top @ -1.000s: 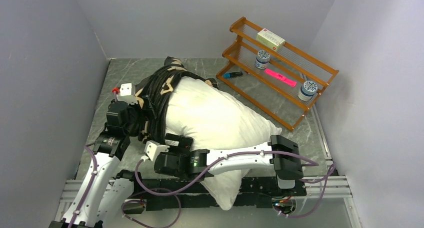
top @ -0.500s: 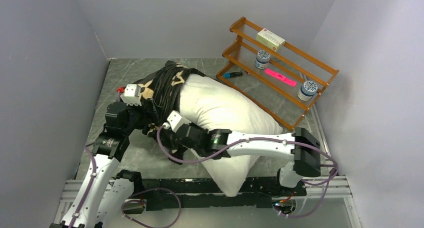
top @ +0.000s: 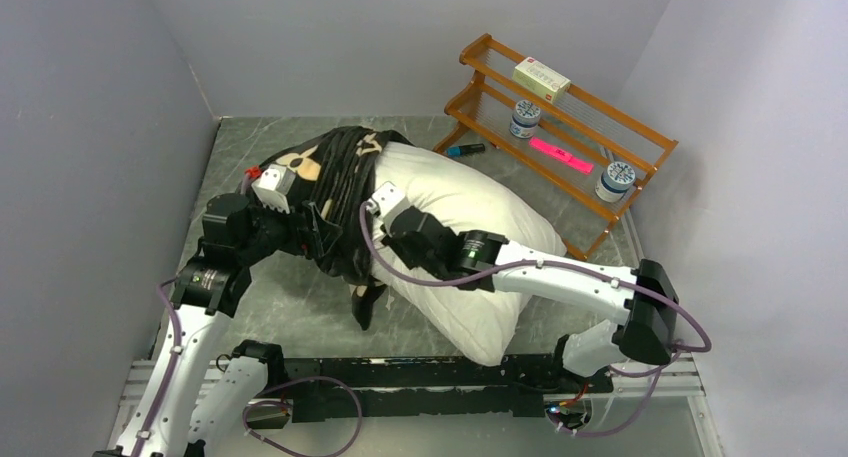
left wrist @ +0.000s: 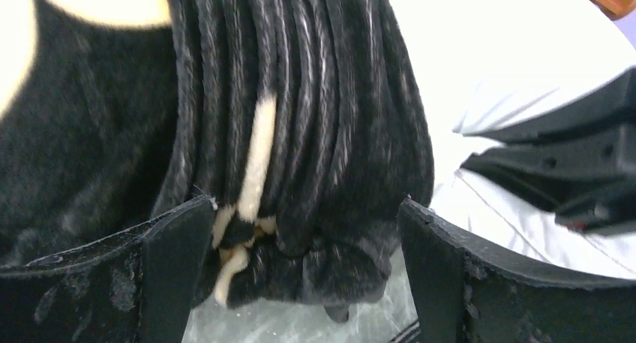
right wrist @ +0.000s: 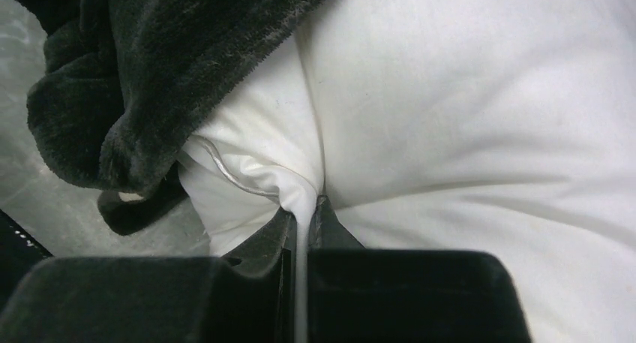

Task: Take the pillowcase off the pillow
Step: Remove the pillow from the pillowcase.

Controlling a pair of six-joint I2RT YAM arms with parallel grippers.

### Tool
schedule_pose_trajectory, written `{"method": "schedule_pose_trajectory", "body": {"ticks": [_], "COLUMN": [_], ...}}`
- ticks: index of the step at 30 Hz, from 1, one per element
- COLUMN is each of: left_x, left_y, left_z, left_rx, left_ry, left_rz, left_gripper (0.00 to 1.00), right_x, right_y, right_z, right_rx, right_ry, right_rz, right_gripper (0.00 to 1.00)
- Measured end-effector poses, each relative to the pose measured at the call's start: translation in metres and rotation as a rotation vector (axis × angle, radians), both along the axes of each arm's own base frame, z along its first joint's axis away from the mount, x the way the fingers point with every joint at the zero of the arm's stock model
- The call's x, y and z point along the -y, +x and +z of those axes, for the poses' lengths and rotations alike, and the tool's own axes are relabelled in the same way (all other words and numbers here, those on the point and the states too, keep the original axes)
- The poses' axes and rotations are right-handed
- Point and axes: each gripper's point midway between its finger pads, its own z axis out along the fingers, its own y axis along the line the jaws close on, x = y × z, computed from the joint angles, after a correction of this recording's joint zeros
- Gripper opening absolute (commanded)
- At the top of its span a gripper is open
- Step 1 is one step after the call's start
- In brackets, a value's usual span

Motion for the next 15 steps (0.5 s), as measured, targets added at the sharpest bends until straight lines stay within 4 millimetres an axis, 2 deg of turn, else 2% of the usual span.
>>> {"method": "schedule_pose_trajectory", "body": {"ticks": [6, 15], "left_x": [0.003, 0.009], "left_y": [-0.012, -0.022], "left_z": [0.002, -0.013], "left_rx": [-0.036, -0.099], "left_ry": [0.001, 0.004], "left_rz": [-0.033, -0.062], "left_gripper": [0.97, 0.97], "right_x": [0.009, 0.008], "right_y": [0.013, 0.016], "right_z": [0.011, 0.014], "right_rx": [-0.061, -0.134], "right_ry": [0.114, 0.211], "right_rz": [-0.012, 0.005], "right_gripper": [0.00, 0.00]}}
